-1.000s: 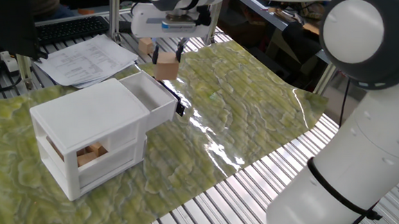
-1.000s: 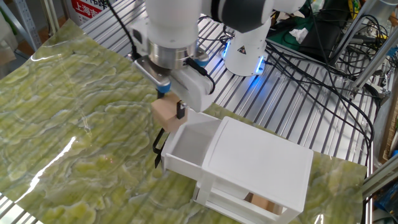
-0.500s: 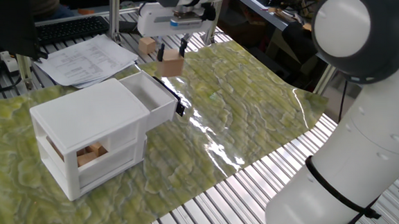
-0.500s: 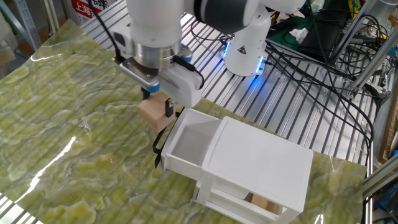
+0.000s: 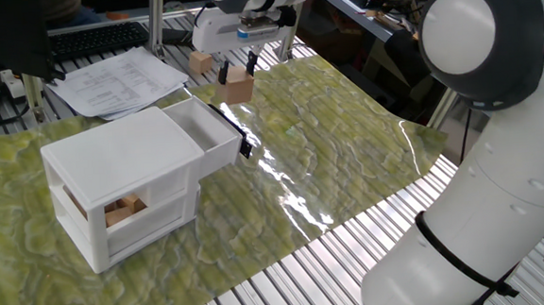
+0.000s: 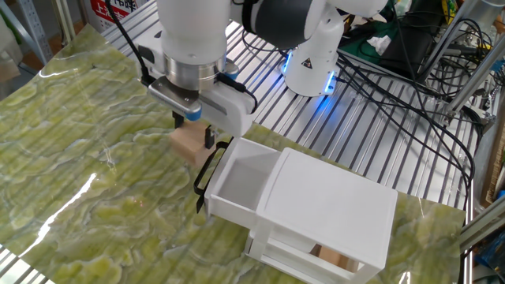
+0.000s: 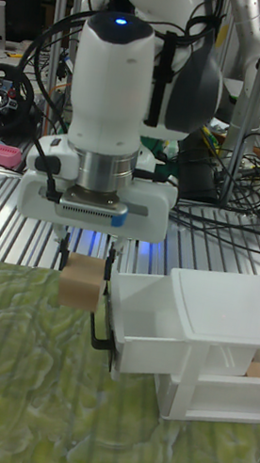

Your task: Take something out of a drawer

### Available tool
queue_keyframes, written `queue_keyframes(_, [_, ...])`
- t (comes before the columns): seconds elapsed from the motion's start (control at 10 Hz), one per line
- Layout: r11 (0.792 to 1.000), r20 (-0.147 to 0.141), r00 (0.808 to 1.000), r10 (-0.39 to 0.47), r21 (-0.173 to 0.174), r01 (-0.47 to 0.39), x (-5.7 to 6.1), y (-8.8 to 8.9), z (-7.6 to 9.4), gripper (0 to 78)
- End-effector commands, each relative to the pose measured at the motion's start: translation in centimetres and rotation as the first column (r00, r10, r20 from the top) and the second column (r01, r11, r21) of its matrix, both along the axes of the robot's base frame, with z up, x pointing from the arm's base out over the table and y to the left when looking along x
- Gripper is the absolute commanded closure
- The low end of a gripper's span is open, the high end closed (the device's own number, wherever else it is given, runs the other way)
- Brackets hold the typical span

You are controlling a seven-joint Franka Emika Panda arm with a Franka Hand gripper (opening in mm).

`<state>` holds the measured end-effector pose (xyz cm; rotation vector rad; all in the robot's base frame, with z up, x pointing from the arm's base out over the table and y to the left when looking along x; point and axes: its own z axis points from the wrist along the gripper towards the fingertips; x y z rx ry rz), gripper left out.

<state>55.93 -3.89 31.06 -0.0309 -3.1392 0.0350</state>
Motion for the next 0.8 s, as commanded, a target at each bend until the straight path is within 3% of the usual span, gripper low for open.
queue_keyframes(0.1, [0.998,0.001,0.998,0.065,-0.009,-0.065,0.4,-1.2,-0.6,76.2])
queue_keyframes(0.8, [0.994,-0.002,0.994,0.106,-0.004,-0.106,0.9,-2.7,-1.9,76.2])
